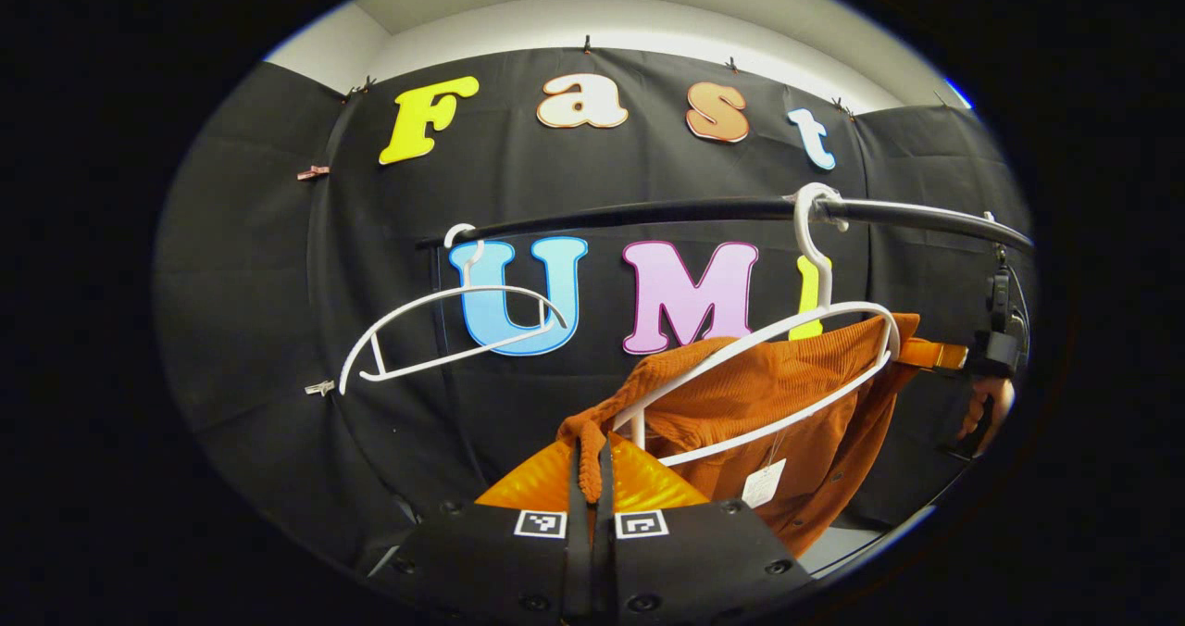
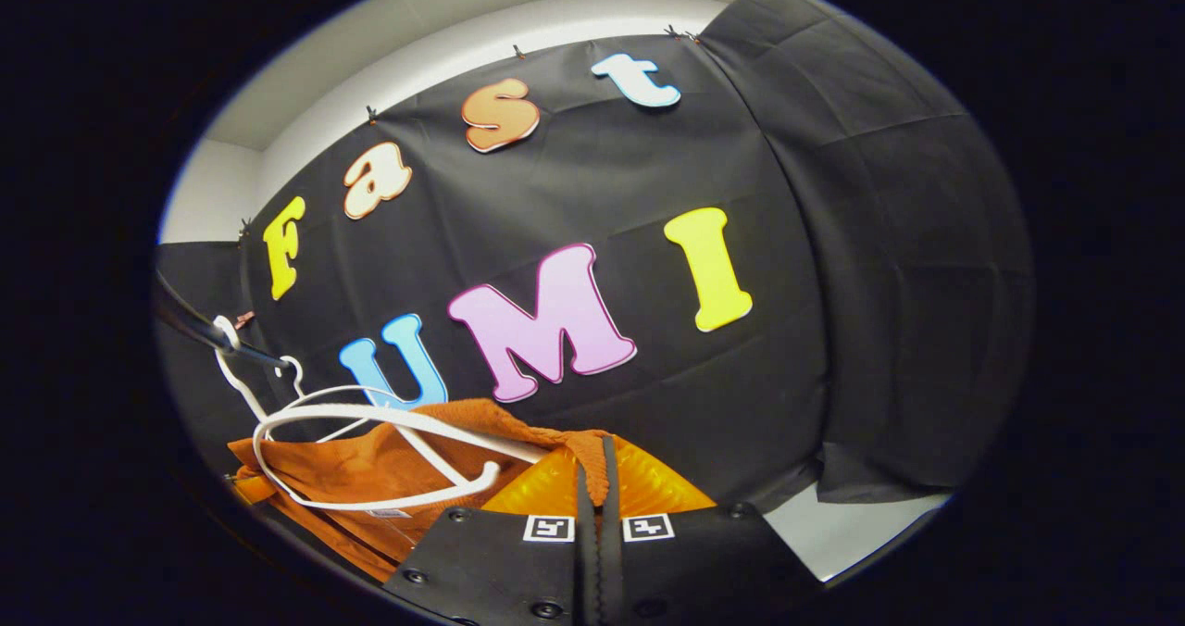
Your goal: Grasp the clothes on the hanger with both hands and then place them into the laundry hamper below.
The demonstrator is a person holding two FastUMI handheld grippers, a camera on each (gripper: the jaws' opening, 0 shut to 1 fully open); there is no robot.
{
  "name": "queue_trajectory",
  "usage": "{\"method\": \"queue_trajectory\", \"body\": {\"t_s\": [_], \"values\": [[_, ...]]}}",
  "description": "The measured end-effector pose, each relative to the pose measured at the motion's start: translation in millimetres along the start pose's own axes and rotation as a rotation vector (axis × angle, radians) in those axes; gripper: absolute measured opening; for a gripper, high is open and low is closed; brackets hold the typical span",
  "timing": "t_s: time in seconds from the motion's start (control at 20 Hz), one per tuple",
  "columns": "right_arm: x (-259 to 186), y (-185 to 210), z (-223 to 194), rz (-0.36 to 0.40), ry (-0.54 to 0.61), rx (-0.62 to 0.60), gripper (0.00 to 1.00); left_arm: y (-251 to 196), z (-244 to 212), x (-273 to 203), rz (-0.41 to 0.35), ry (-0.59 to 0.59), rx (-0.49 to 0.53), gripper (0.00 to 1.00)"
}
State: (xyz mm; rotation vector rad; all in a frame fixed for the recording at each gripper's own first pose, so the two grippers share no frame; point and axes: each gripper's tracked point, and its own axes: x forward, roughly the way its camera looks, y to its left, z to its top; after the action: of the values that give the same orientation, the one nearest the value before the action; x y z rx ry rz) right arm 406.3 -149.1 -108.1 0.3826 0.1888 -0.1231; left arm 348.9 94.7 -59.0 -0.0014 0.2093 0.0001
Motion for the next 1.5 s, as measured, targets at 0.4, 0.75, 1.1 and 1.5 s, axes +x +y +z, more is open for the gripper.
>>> {"method": "queue_trajectory", "body": {"t_s": [0.4, 0.75, 1.1, 1.5], "values": [[-20.7, 24.6, -74.8, 0.081, 0.111, 0.062, 0.04, 35.3, -37.4, -3.0, 0.063, 0.059, -0.031, 0.05], [-54.2, 64.9, -124.0, 0.17, 0.174, 0.033, 0.05, 45.8, -100.8, -4.6, 0.065, 0.152, -0.041, 0.05], [-77.7, 124.3, -155.7, 0.306, 0.234, 0.005, 0.05, -18.6, -135.9, -8.6, -0.088, 0.195, -0.056, 0.05], [-103.5, 166.4, -130.8, 0.439, 0.203, -0.01, 0.05, -81.3, -88.0, -14.4, -0.23, 0.104, -0.092, 0.05]]}}
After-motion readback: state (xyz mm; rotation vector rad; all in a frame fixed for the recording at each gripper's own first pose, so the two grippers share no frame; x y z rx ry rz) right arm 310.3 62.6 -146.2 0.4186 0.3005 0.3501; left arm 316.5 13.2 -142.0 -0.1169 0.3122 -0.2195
